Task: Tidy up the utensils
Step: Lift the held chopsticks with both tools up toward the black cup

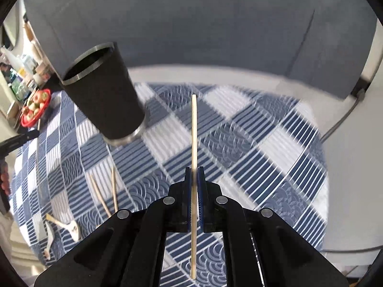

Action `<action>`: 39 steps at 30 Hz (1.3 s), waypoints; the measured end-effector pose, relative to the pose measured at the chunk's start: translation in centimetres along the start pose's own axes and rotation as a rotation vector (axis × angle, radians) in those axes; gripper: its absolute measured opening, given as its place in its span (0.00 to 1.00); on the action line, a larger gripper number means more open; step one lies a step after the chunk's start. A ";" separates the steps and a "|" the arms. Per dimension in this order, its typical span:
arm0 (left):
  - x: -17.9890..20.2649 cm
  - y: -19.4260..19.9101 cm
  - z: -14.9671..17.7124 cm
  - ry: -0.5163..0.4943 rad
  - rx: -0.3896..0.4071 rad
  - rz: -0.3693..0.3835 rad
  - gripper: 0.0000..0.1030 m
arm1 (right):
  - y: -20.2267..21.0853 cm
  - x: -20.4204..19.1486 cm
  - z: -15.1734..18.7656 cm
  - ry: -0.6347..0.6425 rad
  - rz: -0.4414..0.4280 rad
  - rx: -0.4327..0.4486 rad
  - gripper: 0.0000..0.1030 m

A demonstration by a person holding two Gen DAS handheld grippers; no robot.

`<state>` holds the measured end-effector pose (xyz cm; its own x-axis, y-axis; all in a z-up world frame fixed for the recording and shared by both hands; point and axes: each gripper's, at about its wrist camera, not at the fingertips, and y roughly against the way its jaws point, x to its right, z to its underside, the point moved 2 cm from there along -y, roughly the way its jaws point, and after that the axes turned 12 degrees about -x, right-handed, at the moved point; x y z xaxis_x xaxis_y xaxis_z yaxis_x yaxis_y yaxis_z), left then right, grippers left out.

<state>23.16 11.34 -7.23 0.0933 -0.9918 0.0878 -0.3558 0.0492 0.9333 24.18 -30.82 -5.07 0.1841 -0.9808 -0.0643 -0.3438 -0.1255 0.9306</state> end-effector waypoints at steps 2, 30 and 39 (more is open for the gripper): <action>0.0 1.0 -0.5 0.000 0.016 0.004 0.04 | 1.2 -0.3 -0.6 0.007 -0.005 0.038 0.04; 12.4 14.2 -5.3 -0.236 0.283 0.012 0.04 | 12.4 -4.9 -4.6 0.091 -0.161 0.319 0.04; 14.7 13.7 -8.7 -0.229 0.305 0.060 0.04 | 13.1 -5.8 -8.1 0.148 -0.205 0.400 0.04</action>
<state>27.77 -1.53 9.86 -0.1337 -0.9907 0.0268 -0.6176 0.1045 0.7795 26.11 -25.54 10.40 0.4045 -0.9016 -0.1530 -0.6092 -0.3904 0.6903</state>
